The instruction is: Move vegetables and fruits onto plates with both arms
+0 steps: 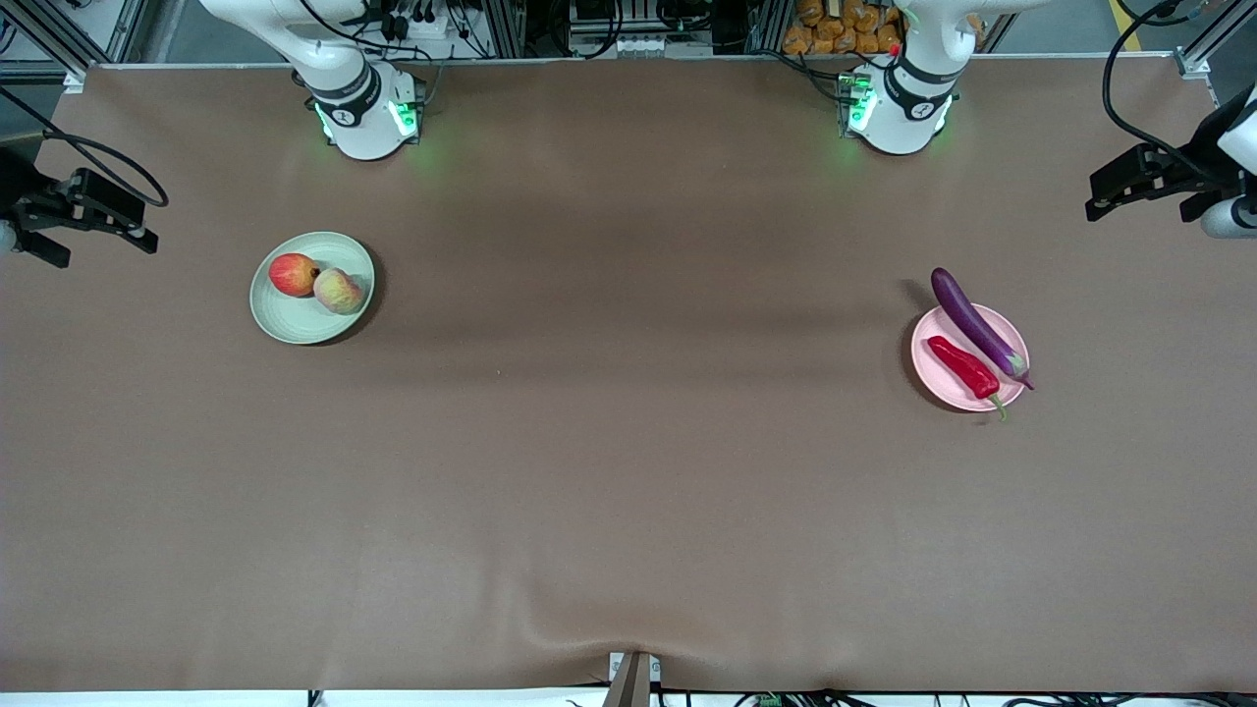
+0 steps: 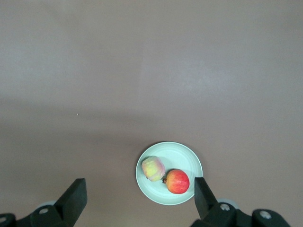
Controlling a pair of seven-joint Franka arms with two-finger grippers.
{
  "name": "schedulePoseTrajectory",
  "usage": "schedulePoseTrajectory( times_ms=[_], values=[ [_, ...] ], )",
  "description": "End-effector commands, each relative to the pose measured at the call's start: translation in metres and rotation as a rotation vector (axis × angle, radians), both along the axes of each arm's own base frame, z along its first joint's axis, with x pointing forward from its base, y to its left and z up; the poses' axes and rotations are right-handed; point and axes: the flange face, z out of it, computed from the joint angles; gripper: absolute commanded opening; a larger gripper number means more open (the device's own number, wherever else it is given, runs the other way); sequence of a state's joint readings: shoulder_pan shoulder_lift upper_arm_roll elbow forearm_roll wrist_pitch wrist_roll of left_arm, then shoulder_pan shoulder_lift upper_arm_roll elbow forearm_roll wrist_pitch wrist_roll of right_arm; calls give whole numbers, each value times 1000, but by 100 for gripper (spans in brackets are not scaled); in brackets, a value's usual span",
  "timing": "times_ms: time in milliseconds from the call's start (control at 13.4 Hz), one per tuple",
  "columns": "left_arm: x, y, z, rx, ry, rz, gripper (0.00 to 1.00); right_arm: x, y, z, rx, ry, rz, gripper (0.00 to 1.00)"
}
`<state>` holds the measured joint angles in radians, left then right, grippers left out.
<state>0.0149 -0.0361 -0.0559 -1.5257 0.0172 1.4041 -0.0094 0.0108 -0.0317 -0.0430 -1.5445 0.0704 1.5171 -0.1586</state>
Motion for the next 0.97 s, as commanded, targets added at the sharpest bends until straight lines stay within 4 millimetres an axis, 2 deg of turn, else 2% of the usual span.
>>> schedulePoseTrajectory(
  times_ms=[0,149,298,521,670,894],
  values=[
    [0,-5,3,-2,-4,-16,100,1,-17,5,-13,6,-21,100],
    [-1,-8,4,-3,-4,-19,100,0,-20,10,-18,-2,-35,100],
    [-1,-9,4,-3,-4,-22,100,-1,-37,10,-13,-2,-69,100],
    [-1,-10,4,-2,-5,-25,100,-3,-26,11,-24,7,-49,100],
    [-1,-10,4,-2,-9,-25,100,-3,-2,13,-81,5,-1,100],
    [0,-10,4,-1,-11,-33,100,-6,2,15,-86,8,5,100]
  ],
)
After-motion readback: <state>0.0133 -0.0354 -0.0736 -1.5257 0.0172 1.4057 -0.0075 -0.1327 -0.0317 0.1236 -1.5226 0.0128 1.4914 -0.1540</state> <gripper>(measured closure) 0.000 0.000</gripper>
